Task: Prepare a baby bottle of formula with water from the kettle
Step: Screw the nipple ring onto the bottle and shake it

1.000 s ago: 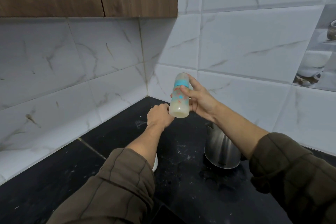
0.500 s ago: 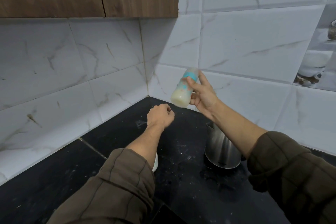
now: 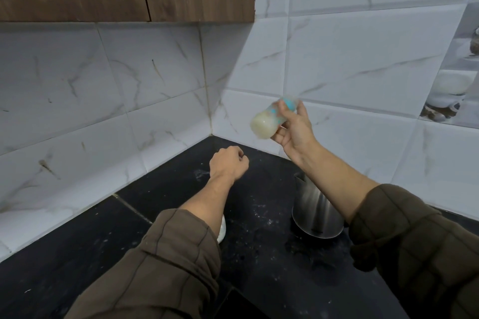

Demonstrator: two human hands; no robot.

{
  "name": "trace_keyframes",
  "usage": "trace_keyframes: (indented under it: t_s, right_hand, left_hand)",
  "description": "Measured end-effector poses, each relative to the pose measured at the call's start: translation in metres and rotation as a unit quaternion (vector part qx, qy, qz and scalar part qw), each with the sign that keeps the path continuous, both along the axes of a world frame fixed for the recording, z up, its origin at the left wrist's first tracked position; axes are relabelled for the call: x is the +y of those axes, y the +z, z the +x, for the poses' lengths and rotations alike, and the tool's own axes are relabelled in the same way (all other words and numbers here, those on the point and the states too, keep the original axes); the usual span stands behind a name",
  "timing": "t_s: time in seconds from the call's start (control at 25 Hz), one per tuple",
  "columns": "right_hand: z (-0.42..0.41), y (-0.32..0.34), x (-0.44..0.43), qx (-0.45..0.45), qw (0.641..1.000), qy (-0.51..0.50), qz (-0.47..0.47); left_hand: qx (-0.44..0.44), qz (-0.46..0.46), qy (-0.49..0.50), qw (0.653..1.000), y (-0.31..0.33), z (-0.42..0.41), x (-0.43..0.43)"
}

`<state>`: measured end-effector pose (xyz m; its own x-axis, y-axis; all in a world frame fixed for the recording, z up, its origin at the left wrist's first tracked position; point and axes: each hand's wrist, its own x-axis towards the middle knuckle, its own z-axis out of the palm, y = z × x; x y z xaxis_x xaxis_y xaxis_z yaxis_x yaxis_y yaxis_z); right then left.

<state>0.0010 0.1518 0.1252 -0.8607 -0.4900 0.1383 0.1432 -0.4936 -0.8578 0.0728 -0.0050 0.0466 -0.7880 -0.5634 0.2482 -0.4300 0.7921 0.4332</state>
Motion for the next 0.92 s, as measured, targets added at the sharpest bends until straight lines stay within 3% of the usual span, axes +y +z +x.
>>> trace_keyframes:
  t_s: [0.08, 0.12, 0.2, 0.28, 0.48, 0.68, 0.76, 0.84, 0.92]
  right_hand:
    - [-0.002, -0.001, -0.002, -0.079, 0.996, 0.009, 0.036]
    - [0.003, -0.004, 0.000, -0.101, 0.989, 0.048, 0.101]
    - [0.014, -0.017, 0.004, -0.086, 0.953, 0.133, 0.259]
    - [0.017, -0.032, 0.007, -0.054, 0.925, 0.174, 0.334]
    - [-0.002, -0.051, 0.003, -0.137, 0.960, 0.058, 0.236]
    - [0.004, -0.059, 0.013, -0.019, 0.928, 0.230, 0.293]
    - [0.004, -0.058, 0.012, -0.022, 0.941, 0.192, 0.276]
    - [0.002, -0.059, 0.008, -0.091, 0.955, 0.118, 0.257]
    - [0.003, -0.061, 0.008, -0.093, 0.950, 0.137, 0.266]
  left_hand:
    - [0.000, -0.003, 0.004, 1.000, -0.003, 0.000, -0.002]
    - [-0.004, -0.003, 0.004, 1.000, -0.005, 0.000, -0.004]
    - [-0.024, -0.003, 0.005, 1.000, -0.009, 0.001, -0.005]
    - [-0.038, 0.005, 0.007, 0.999, -0.014, 0.003, -0.007]
    - [-0.045, 0.011, 0.017, 0.999, -0.029, 0.006, -0.013]
    - [-0.057, 0.015, 0.017, 0.998, -0.038, 0.008, -0.015]
    - [-0.059, 0.016, 0.017, 0.998, -0.040, 0.009, -0.015]
    - [-0.059, 0.014, 0.017, 0.998, -0.042, 0.010, -0.014]
    - [-0.057, 0.016, 0.017, 0.998, -0.043, 0.011, -0.013]
